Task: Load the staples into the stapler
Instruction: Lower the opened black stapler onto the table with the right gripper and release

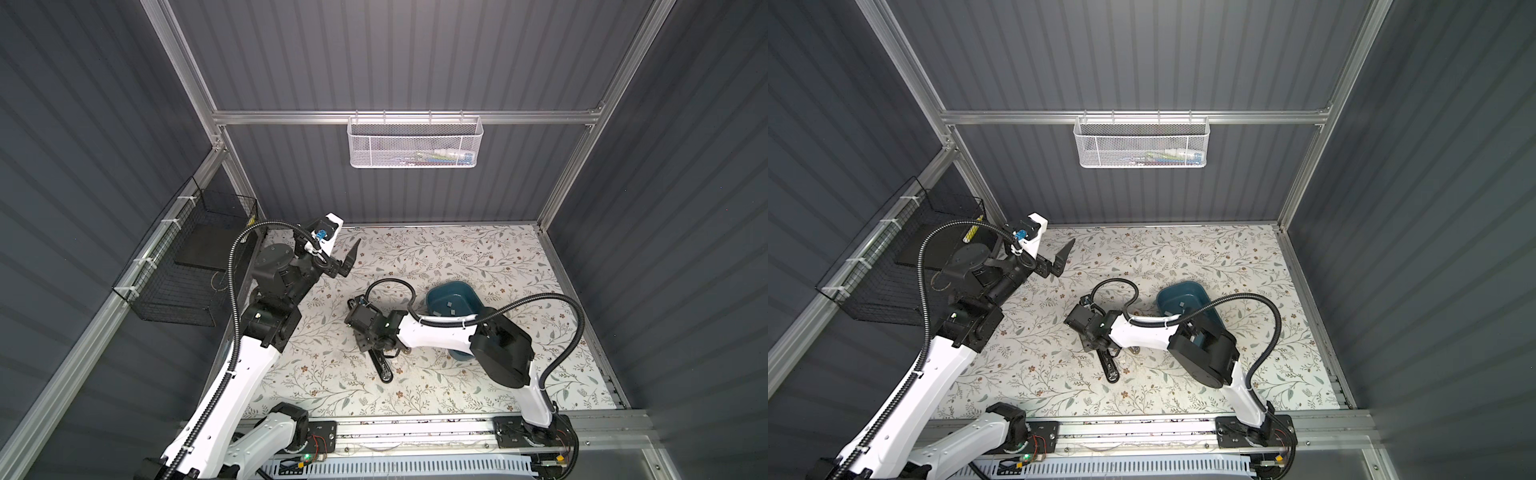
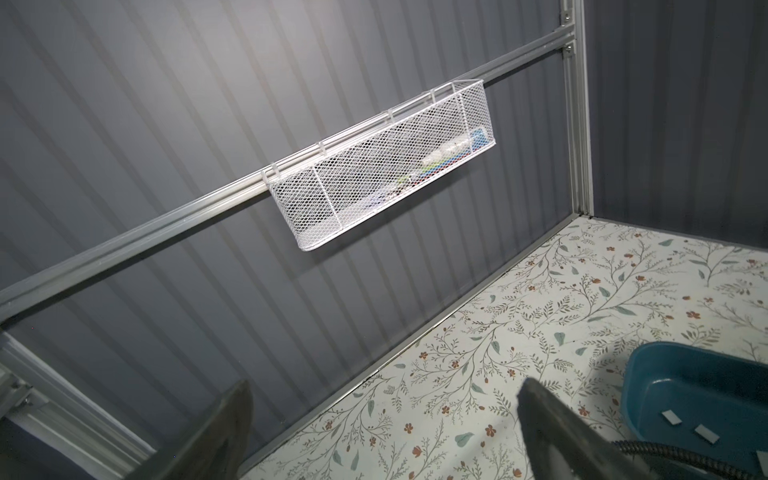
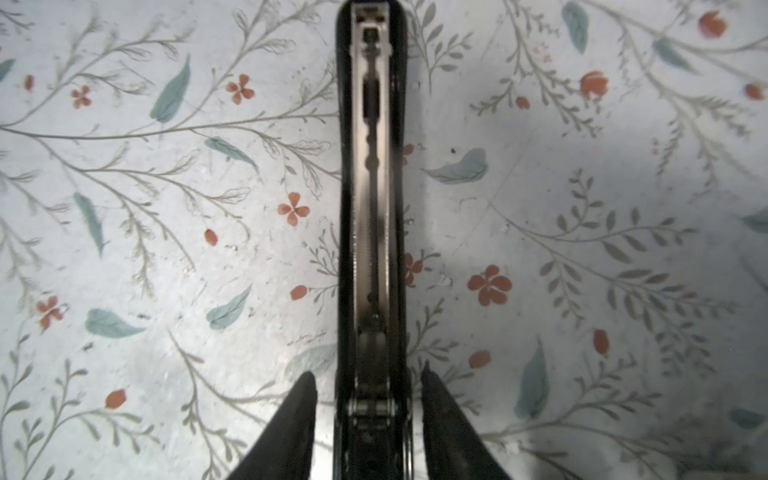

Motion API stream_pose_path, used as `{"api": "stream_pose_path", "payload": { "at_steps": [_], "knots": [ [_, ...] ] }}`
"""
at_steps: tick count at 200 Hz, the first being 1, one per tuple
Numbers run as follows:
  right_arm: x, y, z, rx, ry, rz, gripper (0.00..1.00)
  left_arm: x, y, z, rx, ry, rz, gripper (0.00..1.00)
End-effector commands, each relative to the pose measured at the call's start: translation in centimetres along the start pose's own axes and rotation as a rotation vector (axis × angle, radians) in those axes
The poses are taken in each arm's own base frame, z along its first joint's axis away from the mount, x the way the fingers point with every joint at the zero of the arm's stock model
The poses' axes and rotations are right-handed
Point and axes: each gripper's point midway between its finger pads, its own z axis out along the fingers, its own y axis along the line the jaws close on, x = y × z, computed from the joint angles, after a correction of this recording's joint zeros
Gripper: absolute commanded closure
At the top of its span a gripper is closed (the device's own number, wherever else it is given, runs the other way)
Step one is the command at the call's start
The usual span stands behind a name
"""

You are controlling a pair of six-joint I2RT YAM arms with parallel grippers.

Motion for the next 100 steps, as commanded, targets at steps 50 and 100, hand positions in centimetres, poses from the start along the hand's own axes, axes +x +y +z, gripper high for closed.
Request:
{"api": "stream_pose_path", "payload": {
  "at_steps": [50,100],
  "knots": [
    [-3.3,-0.5,-8.2,-0.061,-0.173,0.012,0.39,-2.7,1.9,0.0,-0.039,0.134,-0.605,0.00],
    [-1.7,-6.0,-17.5,-0.101,-0.332,0.086,0.26,9.1,-1.9,-5.9,-0.161,0.333,-0.974,0.01]
  ]
}}
